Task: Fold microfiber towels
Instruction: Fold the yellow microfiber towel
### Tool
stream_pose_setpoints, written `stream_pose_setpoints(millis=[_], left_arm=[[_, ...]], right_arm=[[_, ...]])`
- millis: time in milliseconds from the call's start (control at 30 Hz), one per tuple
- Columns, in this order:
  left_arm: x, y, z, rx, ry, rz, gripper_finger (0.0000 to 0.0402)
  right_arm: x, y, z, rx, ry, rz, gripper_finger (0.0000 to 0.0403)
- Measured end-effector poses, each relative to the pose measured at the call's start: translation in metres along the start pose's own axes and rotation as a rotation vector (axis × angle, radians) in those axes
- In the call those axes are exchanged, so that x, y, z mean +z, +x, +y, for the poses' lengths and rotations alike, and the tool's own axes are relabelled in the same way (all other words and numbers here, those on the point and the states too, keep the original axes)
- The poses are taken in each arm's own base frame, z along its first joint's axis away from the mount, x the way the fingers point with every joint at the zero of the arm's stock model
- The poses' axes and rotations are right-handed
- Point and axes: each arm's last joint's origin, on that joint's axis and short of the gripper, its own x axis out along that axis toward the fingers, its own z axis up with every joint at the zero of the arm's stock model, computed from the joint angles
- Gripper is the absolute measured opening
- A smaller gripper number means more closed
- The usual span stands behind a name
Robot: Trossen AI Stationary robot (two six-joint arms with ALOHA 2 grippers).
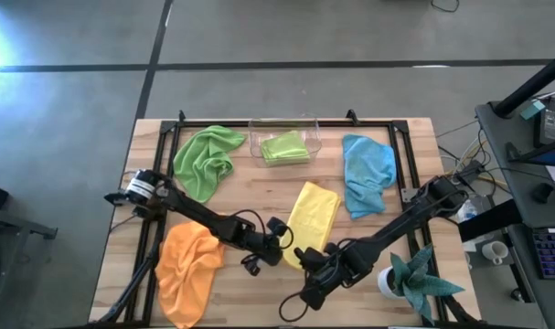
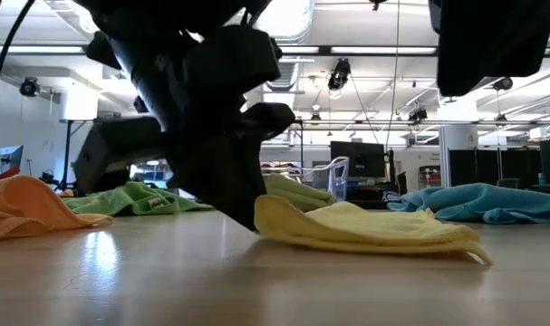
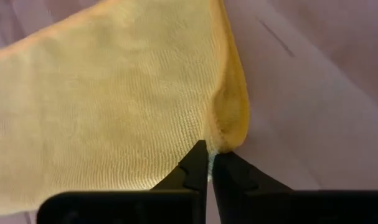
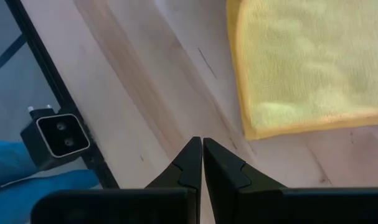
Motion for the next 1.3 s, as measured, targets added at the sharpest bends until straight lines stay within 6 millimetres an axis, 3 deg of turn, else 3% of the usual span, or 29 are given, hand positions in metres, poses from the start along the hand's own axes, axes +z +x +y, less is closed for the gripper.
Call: stream_pose_setpoints(millis=[233, 600, 867, 1033, 1300], left_arm=[[0.006, -0.016, 0.004, 0.006, -0.088, -0.021, 0.0000], [0.008, -0.020, 0.005, 0.005, -0.139, -0.024, 0.0000], [0.012, -0.022, 0.007, 0.007, -0.142, -0.032, 0.0000], [0.013, -0.024, 0.007, -0.003, -0.178, -0.007, 0.0000], [0.012, -0.025, 0.007, -0.007, -0.265, 0.004, 0.0000]], right_arm=[[0.005, 0.001, -0.002, -0.003, -0.098, -0.012, 0.0013], [0.006, 0.001, -0.003, 0.023, -0.067, 0.043, 0.0018], [0.004, 0.020, -0.005, -0.012, -0.100, 0.084, 0.0092], [0.002, 0.036, -0.007, -0.102, -0.217, -0.004, 0.0140], [0.000, 0.049, -0.005, -0.103, -0.371, -0.011, 0.0166]])
